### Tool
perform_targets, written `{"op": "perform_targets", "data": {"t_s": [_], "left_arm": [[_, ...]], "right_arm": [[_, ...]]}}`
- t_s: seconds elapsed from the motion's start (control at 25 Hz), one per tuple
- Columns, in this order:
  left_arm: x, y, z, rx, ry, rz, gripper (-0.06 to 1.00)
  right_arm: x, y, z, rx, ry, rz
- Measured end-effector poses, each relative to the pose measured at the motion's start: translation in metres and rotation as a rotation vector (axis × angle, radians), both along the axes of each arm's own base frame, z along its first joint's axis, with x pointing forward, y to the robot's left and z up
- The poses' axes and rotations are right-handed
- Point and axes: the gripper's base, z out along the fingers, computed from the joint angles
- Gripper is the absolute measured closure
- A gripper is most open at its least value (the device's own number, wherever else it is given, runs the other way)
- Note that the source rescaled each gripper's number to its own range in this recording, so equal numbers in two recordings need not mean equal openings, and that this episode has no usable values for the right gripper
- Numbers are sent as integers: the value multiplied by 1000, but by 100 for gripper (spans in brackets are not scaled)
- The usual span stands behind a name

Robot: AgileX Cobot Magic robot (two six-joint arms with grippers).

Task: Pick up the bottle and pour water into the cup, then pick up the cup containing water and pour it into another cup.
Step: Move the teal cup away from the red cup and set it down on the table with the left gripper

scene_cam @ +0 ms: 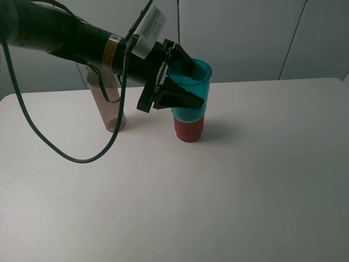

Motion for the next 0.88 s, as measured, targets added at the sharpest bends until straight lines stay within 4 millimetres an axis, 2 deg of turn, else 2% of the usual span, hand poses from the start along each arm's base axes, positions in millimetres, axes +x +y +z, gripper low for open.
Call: {"op": "perform_targets", "data": {"t_s": [0.2, 0.48, 0.88], "left_arm": [[5, -2, -34, 33, 87, -14, 88], [8, -3, -70, 51, 116, -49, 88], [13, 2, -89, 45, 71, -71, 88]], "right_arm": [[0, 0, 0, 0, 0, 0], [0, 0, 0, 0, 0, 0], [0, 0, 0, 0, 0, 0]]}}
